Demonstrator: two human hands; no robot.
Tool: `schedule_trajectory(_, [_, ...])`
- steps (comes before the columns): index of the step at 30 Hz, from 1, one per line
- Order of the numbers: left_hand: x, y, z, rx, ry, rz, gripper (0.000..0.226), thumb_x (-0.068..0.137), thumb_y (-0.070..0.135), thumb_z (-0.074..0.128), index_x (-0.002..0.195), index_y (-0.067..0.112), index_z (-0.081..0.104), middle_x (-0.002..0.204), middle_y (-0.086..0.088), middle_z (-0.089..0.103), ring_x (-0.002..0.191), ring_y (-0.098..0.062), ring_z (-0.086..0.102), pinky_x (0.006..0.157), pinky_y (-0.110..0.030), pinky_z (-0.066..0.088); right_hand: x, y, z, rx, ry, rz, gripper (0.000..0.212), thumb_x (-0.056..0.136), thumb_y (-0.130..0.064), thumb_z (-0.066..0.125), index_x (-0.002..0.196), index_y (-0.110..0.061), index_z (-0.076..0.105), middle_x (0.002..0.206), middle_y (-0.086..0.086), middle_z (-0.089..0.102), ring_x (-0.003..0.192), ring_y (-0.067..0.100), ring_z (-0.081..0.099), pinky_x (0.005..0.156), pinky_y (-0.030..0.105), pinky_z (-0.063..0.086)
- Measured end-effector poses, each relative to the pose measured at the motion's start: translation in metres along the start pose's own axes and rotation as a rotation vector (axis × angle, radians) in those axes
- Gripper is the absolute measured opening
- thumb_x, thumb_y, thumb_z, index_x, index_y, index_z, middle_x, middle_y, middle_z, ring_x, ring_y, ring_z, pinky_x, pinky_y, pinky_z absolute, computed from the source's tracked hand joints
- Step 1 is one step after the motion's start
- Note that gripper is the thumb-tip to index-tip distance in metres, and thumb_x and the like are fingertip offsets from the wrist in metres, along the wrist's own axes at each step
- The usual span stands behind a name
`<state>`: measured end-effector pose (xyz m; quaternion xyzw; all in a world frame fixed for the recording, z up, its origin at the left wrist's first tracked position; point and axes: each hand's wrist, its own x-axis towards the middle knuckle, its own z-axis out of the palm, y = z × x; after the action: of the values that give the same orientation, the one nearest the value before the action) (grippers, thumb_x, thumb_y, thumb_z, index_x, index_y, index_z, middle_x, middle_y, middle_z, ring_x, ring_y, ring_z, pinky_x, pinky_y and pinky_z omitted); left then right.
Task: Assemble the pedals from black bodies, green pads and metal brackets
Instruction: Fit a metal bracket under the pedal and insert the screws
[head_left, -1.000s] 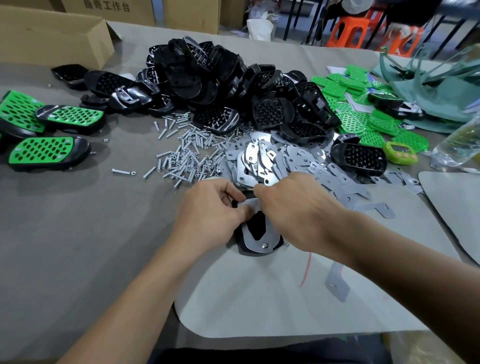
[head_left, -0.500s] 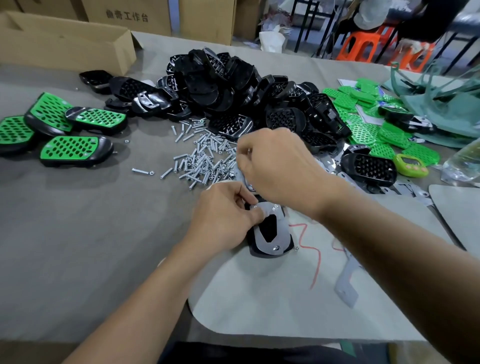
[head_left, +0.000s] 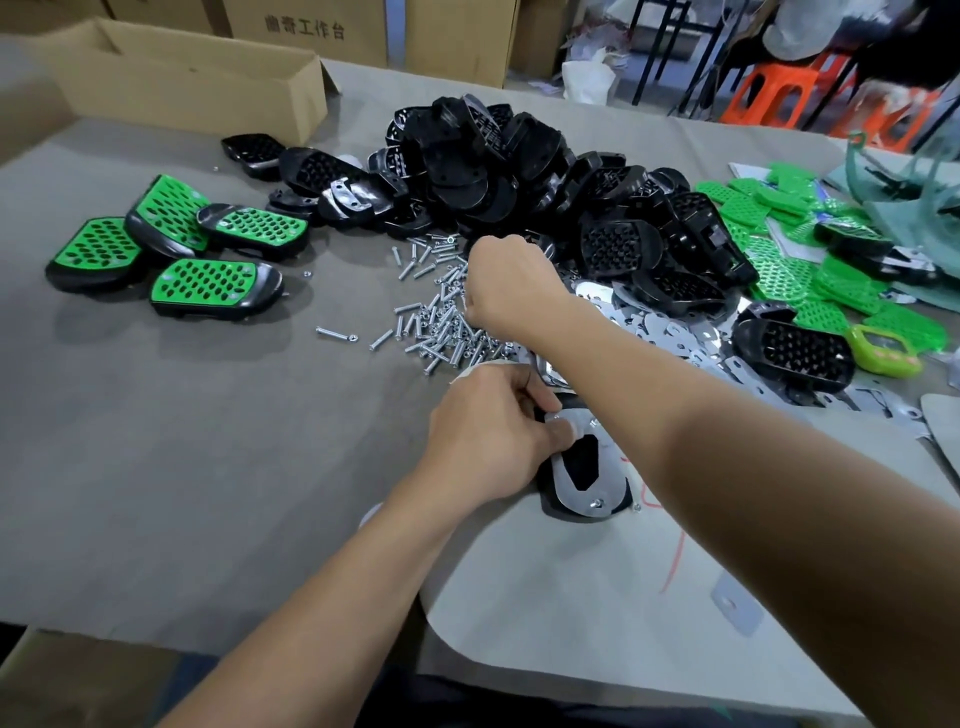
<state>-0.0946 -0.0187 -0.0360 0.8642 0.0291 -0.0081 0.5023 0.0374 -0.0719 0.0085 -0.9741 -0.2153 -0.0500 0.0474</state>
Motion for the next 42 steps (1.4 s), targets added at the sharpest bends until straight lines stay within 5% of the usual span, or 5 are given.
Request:
schedule_trajectory(9, [0.001,-0.002,0.002,-0.021,-0.007,0.002,0.020,0.064,0.037,0.082,0.075,0.041,0.066,0.051,0.021,0.056,0.051,-0.003,0.051,0.060,-0.027,0.038,-0.024,-0.006,-0.030,0.126,0.094,0.096,0.013,0.079,-0.016,0.068,0.090,-0.023,0.070,0.084,0.001,0.061,0.077,0.028,0.059,0.072,0.036,0.051])
schedule_trajectory(13, [0.002,-0.004,0.006,-0.027,0.023,0.038,0.026,0.061,0.039,0.080,0.081,0.046,0.065,0.050,0.020,0.054,0.049,-0.001,0.048,0.058,-0.025,0.035,-0.083,0.023,-0.065,0.334,0.178,0.136,0.012,0.074,-0.021,0.067,0.067,-0.030,0.071,0.065,-0.010,0.068,0.068,0.011,0.065,0.070,0.025,0.056])
schedule_trajectory(18, [0.004,-0.008,0.007,-0.017,0.041,0.082,0.016,0.058,0.040,0.073,0.071,0.035,0.065,0.050,0.018,0.053,0.047,-0.001,0.045,0.055,-0.023,0.032,-0.148,0.069,-0.081,0.263,-0.229,0.196,0.022,0.077,-0.012,0.071,0.061,-0.027,0.073,0.051,-0.016,0.064,0.049,0.000,0.058,0.047,0.011,0.043])
schedule_trajectory(24, [0.002,-0.010,0.006,-0.051,0.027,0.112,0.017,0.062,0.040,0.077,0.069,0.030,0.066,0.045,0.016,0.048,0.042,-0.003,0.040,0.053,-0.025,0.032,-0.178,0.080,-0.052,0.066,-0.384,0.238,0.013,0.076,-0.016,0.065,0.073,-0.024,0.076,0.065,-0.004,0.070,0.069,0.017,0.067,0.063,0.028,0.058])
schedule_trajectory(42, [-0.017,-0.006,0.007,0.170,0.128,0.145,0.017,0.068,0.054,0.067,0.078,0.042,0.062,0.055,0.017,0.059,0.058,-0.005,0.056,0.057,-0.028,0.037,-0.215,0.082,-0.026,0.286,-0.083,0.213,0.013,0.082,-0.016,0.070,0.070,-0.021,0.070,0.047,-0.009,0.055,0.052,0.007,0.054,0.050,0.013,0.040])
